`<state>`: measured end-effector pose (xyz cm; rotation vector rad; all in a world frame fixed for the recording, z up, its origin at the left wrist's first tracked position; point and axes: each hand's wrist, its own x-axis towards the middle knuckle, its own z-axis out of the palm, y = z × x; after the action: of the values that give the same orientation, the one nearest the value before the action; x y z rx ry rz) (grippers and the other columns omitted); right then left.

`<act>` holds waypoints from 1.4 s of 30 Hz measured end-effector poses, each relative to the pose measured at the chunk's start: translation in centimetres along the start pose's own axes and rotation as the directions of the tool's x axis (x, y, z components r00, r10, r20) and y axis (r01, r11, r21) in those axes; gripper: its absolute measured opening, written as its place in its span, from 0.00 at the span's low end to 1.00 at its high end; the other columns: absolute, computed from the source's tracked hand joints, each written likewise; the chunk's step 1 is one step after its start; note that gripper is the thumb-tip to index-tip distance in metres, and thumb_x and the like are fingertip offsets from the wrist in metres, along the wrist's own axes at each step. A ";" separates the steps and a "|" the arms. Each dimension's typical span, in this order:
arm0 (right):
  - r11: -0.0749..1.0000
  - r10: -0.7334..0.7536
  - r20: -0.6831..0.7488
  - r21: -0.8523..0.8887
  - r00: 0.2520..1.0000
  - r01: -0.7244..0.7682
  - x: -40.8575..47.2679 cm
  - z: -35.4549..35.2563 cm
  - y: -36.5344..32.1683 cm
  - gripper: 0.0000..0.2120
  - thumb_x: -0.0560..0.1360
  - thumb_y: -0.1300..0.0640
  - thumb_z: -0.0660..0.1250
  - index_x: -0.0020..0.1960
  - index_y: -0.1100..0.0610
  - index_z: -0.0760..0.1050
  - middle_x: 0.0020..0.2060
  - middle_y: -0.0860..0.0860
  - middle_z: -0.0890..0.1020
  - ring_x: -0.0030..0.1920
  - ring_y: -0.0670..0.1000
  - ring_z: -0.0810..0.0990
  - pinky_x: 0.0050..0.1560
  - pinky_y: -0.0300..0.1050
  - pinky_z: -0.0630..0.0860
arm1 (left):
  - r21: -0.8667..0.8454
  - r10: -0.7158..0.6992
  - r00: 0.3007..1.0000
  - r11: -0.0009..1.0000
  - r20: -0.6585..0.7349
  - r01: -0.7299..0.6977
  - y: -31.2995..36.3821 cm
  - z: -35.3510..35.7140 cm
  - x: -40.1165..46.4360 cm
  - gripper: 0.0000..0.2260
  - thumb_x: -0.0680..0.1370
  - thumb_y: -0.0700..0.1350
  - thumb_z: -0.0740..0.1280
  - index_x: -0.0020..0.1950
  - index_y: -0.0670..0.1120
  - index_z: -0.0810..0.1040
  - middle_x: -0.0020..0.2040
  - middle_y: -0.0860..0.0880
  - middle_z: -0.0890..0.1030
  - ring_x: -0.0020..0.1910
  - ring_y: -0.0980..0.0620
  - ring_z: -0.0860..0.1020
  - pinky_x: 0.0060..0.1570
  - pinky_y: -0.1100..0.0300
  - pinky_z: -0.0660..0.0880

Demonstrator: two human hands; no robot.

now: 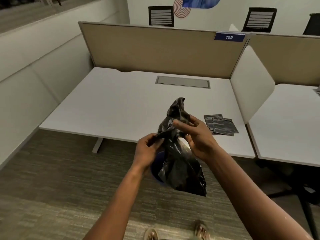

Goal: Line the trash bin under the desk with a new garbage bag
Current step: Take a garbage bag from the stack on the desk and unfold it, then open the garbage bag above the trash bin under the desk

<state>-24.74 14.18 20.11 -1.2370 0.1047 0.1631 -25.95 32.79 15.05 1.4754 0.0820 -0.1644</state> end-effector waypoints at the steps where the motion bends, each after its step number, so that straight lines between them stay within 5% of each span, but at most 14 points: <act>1: 0.989 -0.046 -0.001 -0.140 0.999 0.045 -0.3 -0.5 0.7 0.28 0.65 0.54 0.84 0.64 0.54 0.82 0.57 0.55 0.87 0.59 0.57 0.85 0.59 0.50 0.82 | -0.029 -0.022 1.000 0.999 -0.005 0.021 0.0 -0.8 0.1 0.07 0.80 0.39 0.69 0.55 0.41 0.84 0.52 0.45 0.88 0.53 0.50 0.86 0.47 0.61 0.82; 4: 0.826 -0.112 -0.008 -0.557 0.994 0.089 -1.1 -1.5 3.1 0.33 0.62 0.45 0.85 0.65 0.47 0.80 0.56 0.49 0.86 0.56 0.50 0.86 0.57 0.50 0.83 | -0.117 -0.082 0.996 0.990 0.030 0.085 -0.2 -2.8 0.1 0.08 0.82 0.38 0.66 0.51 0.42 0.85 0.49 0.44 0.87 0.48 0.50 0.85 0.45 0.59 0.82; 7: 0.660 -0.041 0.039 -0.749 0.998 0.057 -1.3 -2.4 5.7 0.27 0.60 0.36 0.82 0.55 0.45 0.82 0.47 0.43 0.87 0.47 0.36 0.84 0.48 0.35 0.79 | -0.212 -0.142 0.984 0.964 0.108 0.163 -1.0 -5.1 0.1 0.08 0.80 0.40 0.66 0.52 0.47 0.85 0.47 0.48 0.87 0.45 0.52 0.85 0.50 0.54 0.79; 11: 0.681 0.052 0.068 -0.732 0.996 0.015 -1.4 -3.4 8.6 0.15 0.66 0.42 0.78 0.51 0.45 0.86 0.45 0.44 0.90 0.46 0.42 0.87 0.49 0.44 0.82 | -0.274 -0.230 0.965 0.927 0.126 0.257 -3.4 -9.3 -0.4 0.11 0.76 0.44 0.67 0.55 0.49 0.87 0.49 0.49 0.88 0.48 0.51 0.85 0.50 0.54 0.81; 15: 0.688 0.054 -0.146 -0.712 0.988 -0.143 -1.5 -5.2 10.5 0.13 0.72 0.59 0.73 0.52 0.44 0.87 0.46 0.44 0.90 0.50 0.46 0.88 0.55 0.52 0.85 | -0.080 -0.320 0.945 0.946 -0.063 0.314 -6.4 -13.9 -1.0 0.13 0.83 0.40 0.64 0.65 0.49 0.81 0.52 0.49 0.87 0.54 0.48 0.83 0.52 0.53 0.78; 19: 0.642 0.206 -0.092 -0.738 0.974 -0.205 -2.3 -6.7 11.2 0.10 0.72 0.52 0.74 0.52 0.43 0.86 0.46 0.44 0.89 0.49 0.46 0.88 0.51 0.49 0.85 | 0.016 -0.395 0.898 0.914 -0.194 0.406 -8.9 -17.4 -1.7 0.14 0.81 0.34 0.65 0.65 0.46 0.81 0.53 0.43 0.86 0.50 0.48 0.84 0.44 0.56 0.80; 23: 0.662 0.301 0.030 -0.726 0.953 -0.186 -3.3 -7.2 11.4 0.11 0.73 0.48 0.72 0.55 0.43 0.86 0.48 0.45 0.89 0.49 0.45 0.88 0.49 0.44 0.82 | -0.208 -0.533 0.790 0.846 -0.303 0.491 -10.6 -17.5 -1.9 0.16 0.82 0.32 0.57 0.63 0.44 0.78 0.48 0.40 0.82 0.42 0.46 0.80 0.39 0.55 0.77; 26: 0.616 0.271 -0.112 -0.743 0.956 -0.262 -3.0 -7.7 12.7 0.13 0.79 0.47 0.64 0.50 0.48 0.87 0.45 0.49 0.89 0.47 0.50 0.87 0.49 0.50 0.81 | -0.446 -0.691 0.655 0.711 -0.305 0.543 -11.2 -16.7 -2.0 0.19 0.80 0.31 0.49 0.55 0.44 0.77 0.46 0.39 0.77 0.41 0.44 0.75 0.42 0.51 0.73; 29: 0.578 0.296 -0.266 -0.715 0.918 -0.393 -2.2 -7.6 14.0 0.20 0.82 0.50 0.57 0.37 0.55 0.79 0.35 0.51 0.84 0.40 0.55 0.82 0.44 0.52 0.75 | -0.432 -0.758 0.609 0.642 -0.232 0.634 -11.4 -14.5 -2.7 0.15 0.80 0.37 0.51 0.49 0.43 0.78 0.47 0.38 0.79 0.42 0.40 0.77 0.44 0.50 0.76; 32: 0.652 0.302 -0.338 -0.609 0.891 -0.452 -0.5 -7.0 13.7 0.20 0.79 0.49 0.59 0.34 0.56 0.80 0.29 0.49 0.83 0.35 0.52 0.79 0.38 0.48 0.72 | -0.174 -0.655 0.725 0.756 -0.212 0.632 -11.3 -11.9 -3.0 0.21 0.81 0.59 0.58 0.56 0.44 0.82 0.53 0.40 0.84 0.50 0.40 0.82 0.55 0.44 0.79; 34: 0.705 0.221 -0.433 -0.549 0.874 -0.450 1.1 -7.0 12.3 0.18 0.74 0.48 0.61 0.36 0.57 0.84 0.32 0.49 0.87 0.35 0.51 0.82 0.38 0.48 0.75 | 0.277 -0.397 0.907 0.864 -0.138 0.420 -11.0 -11.5 -2.9 0.32 0.73 0.75 0.60 0.64 0.53 0.80 0.59 0.48 0.84 0.57 0.46 0.82 0.60 0.44 0.78; 35: 0.735 0.174 -0.490 -0.513 0.854 -0.443 1.8 -7.2 11.4 0.18 0.72 0.47 0.60 0.38 0.57 0.85 0.34 0.50 0.87 0.38 0.52 0.84 0.40 0.49 0.77 | 0.468 -0.281 0.959 0.843 -0.042 0.267 -10.8 -11.5 -2.8 0.34 0.69 0.78 0.63 0.66 0.57 0.78 0.61 0.52 0.83 0.59 0.51 0.81 0.60 0.47 0.78; 38: 0.789 0.042 -0.586 -0.478 0.810 -0.386 2.9 -8.8 9.0 0.17 0.73 0.45 0.64 0.38 0.57 0.83 0.37 0.54 0.86 0.39 0.56 0.84 0.41 0.49 0.77 | 0.683 -0.181 0.969 0.730 0.166 0.019 -11.3 -11.8 -2.2 0.32 0.67 0.69 0.76 0.67 0.58 0.78 0.58 0.58 0.84 0.56 0.60 0.82 0.58 0.56 0.80; 42: 0.748 0.093 -0.416 -0.571 0.905 -0.339 3.0 -10.7 8.9 0.06 0.75 0.52 0.72 0.52 0.50 0.81 0.54 0.59 0.85 0.48 0.55 0.85 0.40 0.46 0.81 | 0.585 -0.104 0.994 0.805 -0.024 0.098 -11.5 -10.9 -1.5 0.05 0.76 0.51 0.74 0.50 0.53 0.87 0.44 0.53 0.88 0.45 0.54 0.86 0.49 0.50 0.82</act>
<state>-23.32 7.09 7.90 -1.9340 0.5646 0.1796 -28.73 42.73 2.97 2.0948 0.1089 -0.3038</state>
